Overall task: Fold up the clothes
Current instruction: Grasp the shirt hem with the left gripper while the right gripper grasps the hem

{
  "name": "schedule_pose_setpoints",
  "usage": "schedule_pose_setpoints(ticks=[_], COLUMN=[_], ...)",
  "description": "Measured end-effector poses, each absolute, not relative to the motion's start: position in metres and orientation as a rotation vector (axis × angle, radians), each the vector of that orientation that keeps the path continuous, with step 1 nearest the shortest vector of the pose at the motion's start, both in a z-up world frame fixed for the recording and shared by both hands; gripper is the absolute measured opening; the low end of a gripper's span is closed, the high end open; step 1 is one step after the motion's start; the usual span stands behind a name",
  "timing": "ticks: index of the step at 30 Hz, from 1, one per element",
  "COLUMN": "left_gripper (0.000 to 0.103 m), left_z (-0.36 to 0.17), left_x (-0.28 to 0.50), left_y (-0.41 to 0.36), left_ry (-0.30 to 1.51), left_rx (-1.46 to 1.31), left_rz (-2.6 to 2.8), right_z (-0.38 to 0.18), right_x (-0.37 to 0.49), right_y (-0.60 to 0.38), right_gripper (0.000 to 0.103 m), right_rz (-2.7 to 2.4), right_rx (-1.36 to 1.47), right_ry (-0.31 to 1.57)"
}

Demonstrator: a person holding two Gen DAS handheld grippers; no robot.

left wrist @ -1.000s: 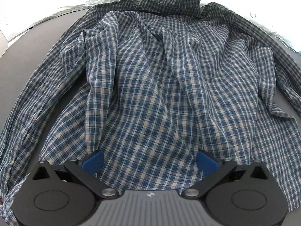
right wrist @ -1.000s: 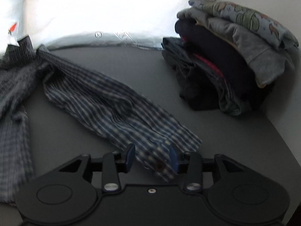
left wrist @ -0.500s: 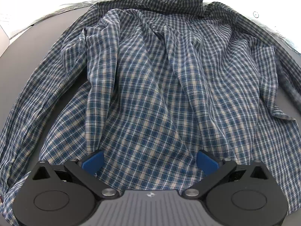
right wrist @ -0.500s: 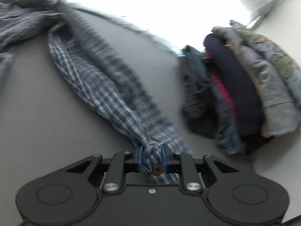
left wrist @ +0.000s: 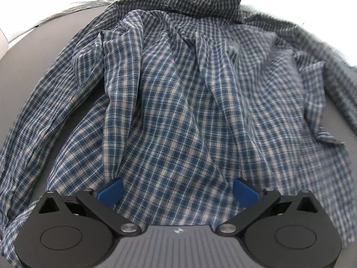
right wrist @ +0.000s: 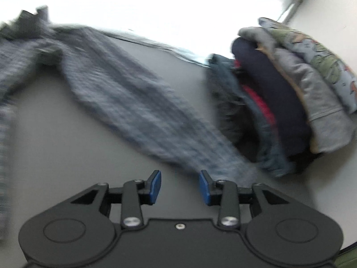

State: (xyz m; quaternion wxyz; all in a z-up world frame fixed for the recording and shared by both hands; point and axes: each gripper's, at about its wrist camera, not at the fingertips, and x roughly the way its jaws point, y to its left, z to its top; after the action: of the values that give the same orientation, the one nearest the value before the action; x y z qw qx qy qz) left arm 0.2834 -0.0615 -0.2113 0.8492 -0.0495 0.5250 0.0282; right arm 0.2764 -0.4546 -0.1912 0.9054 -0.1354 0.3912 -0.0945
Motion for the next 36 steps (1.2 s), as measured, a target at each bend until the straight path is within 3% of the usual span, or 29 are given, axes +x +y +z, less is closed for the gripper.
schedule_pose_setpoints(ticks=[4,9,13,18,20,23,25,26,27,28,36], left_gripper=[0.098,0.082,0.084,0.084,0.082,0.058,0.034,0.027,0.012,0.004,0.002], left_z=[-0.190,-0.169,-0.164,-0.188,-0.198,-0.207,-0.211,-0.212,-0.212,-0.211,-0.170], left_x=[0.256,0.220,0.218,0.206,0.203,0.206,0.209,0.211,0.211,0.212,0.207], left_y=[-0.046,0.004,0.043,0.036,0.039,0.053,0.065,0.072,0.079,0.086,0.131], left_ry=[1.025,0.930,0.937,0.963,0.976,0.986,0.992,0.992,0.994,0.994,0.902], left_rx=[-0.097,0.038,0.011,0.123,0.120,0.057,0.007,-0.023,-0.060,-0.095,-0.285], left_rz=[0.045,0.063,-0.084,-0.191,-0.166,-0.126,-0.100,-0.095,-0.094,-0.092,-0.023], right_z=[-0.183,-0.182,-0.183,-0.193,-0.196,-0.203,-0.207,-0.208,-0.207,-0.205,-0.153], right_x=[0.261,0.249,0.243,0.243,0.244,0.245,0.244,0.243,0.242,0.240,0.216], right_y=[-0.418,-0.361,-0.332,-0.319,-0.320,-0.325,-0.324,-0.323,-0.322,-0.322,-0.314], right_gripper=[0.038,0.039,0.041,0.051,0.050,0.041,0.032,0.017,0.002,0.002,0.001], right_rz=[-0.030,0.070,0.077,0.022,0.021,0.013,-0.011,-0.019,-0.028,-0.034,-0.043], right_rx=[-0.108,-0.040,-0.044,-0.044,0.002,0.085,0.103,0.093,0.079,0.075,0.059], right_ry=[0.813,0.825,0.835,0.874,0.898,0.934,0.940,0.937,0.934,0.925,0.758])
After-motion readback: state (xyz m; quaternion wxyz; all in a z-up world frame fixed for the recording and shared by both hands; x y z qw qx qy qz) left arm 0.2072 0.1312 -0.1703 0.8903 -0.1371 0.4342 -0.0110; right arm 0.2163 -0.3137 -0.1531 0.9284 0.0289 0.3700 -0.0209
